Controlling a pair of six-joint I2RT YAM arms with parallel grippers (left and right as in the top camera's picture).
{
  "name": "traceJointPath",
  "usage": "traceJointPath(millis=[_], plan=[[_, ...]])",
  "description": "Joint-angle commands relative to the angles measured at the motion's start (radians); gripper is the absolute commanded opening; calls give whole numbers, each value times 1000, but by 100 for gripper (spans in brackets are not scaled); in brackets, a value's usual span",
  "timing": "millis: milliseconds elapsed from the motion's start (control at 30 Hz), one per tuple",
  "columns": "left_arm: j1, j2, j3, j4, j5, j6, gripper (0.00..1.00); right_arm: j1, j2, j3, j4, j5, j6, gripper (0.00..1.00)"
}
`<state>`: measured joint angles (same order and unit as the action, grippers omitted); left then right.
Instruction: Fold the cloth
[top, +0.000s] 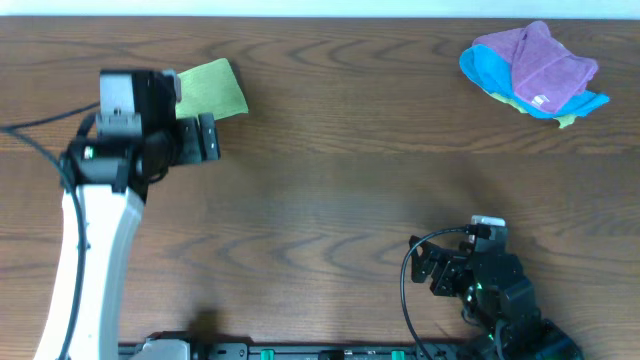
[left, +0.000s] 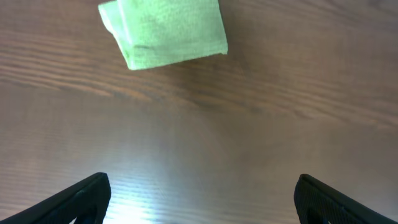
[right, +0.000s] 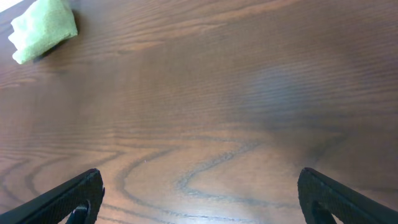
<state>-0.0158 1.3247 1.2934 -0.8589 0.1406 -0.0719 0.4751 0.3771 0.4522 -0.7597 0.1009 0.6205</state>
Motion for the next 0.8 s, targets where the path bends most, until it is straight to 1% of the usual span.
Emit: traceJointPath(millis=[0, 200, 333, 400, 600, 767], plan=[[4, -79, -115, 31, -37, 74, 95, -5, -5, -1, -1, 0, 11, 99], [4, -299, -391, 180, -43, 95, 95, -5, -5, -1, -1, 0, 11, 99], [4, -441, -528, 230, -58, 95, 95, -5, -5, -1, -1, 0, 11, 99], [4, -532, -599, 241, -76, 95, 95, -5, -5, -1, -1, 0, 11, 99], [4, -742, -739, 244, -122, 95, 96, -5, -5, -1, -1, 0, 11, 99], [4, -895, -848, 244, -122, 138, 96, -5, -5, -1, 0, 0, 11, 99]])
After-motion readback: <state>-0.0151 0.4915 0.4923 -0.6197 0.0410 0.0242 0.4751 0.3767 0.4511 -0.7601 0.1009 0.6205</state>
